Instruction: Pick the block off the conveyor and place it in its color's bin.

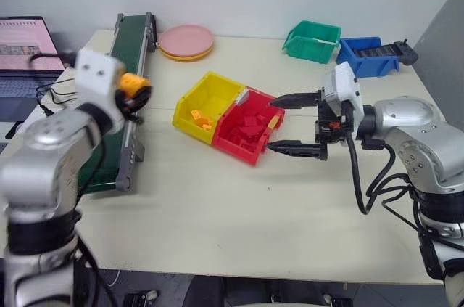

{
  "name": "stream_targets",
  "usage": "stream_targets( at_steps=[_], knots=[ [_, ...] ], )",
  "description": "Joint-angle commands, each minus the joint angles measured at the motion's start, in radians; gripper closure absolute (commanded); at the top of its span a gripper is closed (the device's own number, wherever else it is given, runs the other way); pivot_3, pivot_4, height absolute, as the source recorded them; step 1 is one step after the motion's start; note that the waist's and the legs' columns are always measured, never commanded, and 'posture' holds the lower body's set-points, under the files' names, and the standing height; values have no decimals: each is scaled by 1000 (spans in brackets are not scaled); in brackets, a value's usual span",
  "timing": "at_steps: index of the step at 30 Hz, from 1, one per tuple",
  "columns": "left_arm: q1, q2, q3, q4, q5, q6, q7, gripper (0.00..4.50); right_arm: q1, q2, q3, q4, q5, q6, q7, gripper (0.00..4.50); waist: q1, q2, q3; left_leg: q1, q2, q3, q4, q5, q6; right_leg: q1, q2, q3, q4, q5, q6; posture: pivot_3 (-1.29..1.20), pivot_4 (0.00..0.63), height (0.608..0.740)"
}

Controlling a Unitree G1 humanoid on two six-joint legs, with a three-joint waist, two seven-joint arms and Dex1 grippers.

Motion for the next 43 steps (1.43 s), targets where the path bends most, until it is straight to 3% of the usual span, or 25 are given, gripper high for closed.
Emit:
stream_targets(
  at_steps=[1, 6, 12, 13, 18, 24, 30, 37, 43],
  knots=[
    [-112, -46, -92, 141, 47, -106, -44, 2949, 9, -3, -47, -67, 25, 23, -65, 0, -4, 0, 0, -1, 0, 0, 0, 0, 0, -1, 0, 0, 0, 0, 0, 0, 150, 740],
    [-243, -149, -195, 427, 121, -264, -88, 2949, 32, 39, -65, -138, 11, 66, -210, 0, -6, 0, 0, -3, 1, 2, 0, 0, 0, -4, 1, 1, 1, 0, 0, 0, 150, 740],
    [-296, -178, -210, 564, 147, -355, -155, 2949, 55, 33, -76, -186, 19, 105, -282, 0, -6, 0, 0, -21, 1, 3, 12, 2, -3, -21, 2, 3, 10, 0, 0, 0, 150, 740],
    [-302, -181, -213, 581, 152, -370, -163, 2248, 58, 33, -76, -191, 22, 108, -289, 0, -5, 0, 0, -21, 1, 3, 12, 2, -3, -21, 1, 3, 11, 0, 0, 0, 150, 740],
    [-324, -196, -211, 639, 181, -425, -177, 1282, 70, 31, -81, -209, 33, 121, -310, 0, -3, 0, 0, -20, 0, 2, 13, 0, 0, -21, 1, 2, 14, 0, 0, 0, 150, 740],
    [-253, -151, -193, 502, 180, -401, -218, 141, 88, 24, -85, -210, 41, 104, -312, 0, -7, 0, 0, -19, 1, 3, 13, 0, 0, -21, 2, 3, 15, 0, 0, 0, 150, 740],
    [14, -17, -73, 148, 161, -346, -202, 141, 183, 14, -65, -165, -47, -58, -274, 0, -24, 0, 0, -19, 2, 3, 12, 0, 0, -21, 2, 4, 15, 0, 0, 0, 150, 740],
    [412, -9, 124, -296, -45, -201, -268, 141, 292, 14, -37, -110, -101, -256, -166, 0, -27, 0, -1, -16, 2, 2, 13, 0, 0, -17, 2, 3, 14, 0, 0, 0, 150, 740],
    [515, -34, 190, -370, -105, -165, -224, 141, 309, 44, -19, -51, -130, -317, -162, 0, -25, 0, 0, -12, 2, 1, 13, 0, 0, -14, 2, 2, 17, -1, 0, 0, 150, 740]
  ],
)
